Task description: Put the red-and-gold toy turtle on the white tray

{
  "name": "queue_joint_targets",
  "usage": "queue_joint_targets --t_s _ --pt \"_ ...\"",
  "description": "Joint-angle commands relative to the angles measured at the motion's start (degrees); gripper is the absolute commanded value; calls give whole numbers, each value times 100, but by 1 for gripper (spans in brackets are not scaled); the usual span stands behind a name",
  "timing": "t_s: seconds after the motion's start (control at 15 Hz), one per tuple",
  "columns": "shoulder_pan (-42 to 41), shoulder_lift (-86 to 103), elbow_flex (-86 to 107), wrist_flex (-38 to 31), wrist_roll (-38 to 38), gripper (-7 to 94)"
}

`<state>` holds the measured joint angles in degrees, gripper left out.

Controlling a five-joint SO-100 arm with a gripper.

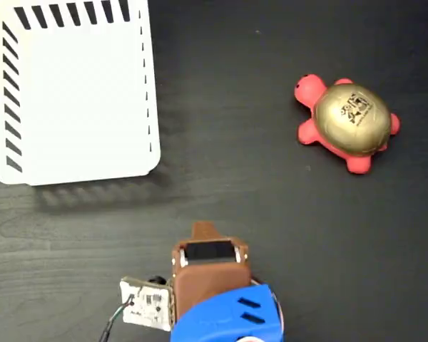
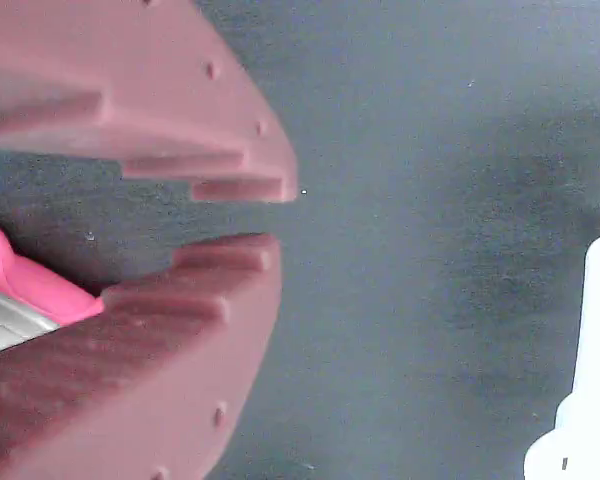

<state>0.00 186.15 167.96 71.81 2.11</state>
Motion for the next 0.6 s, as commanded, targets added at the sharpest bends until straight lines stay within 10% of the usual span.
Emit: queue_joint_targets --t_s 0.0,0.53 --pt "-44 9 -35 70 18 0" --pt "-264 -1222 -246 -712 -70 0"
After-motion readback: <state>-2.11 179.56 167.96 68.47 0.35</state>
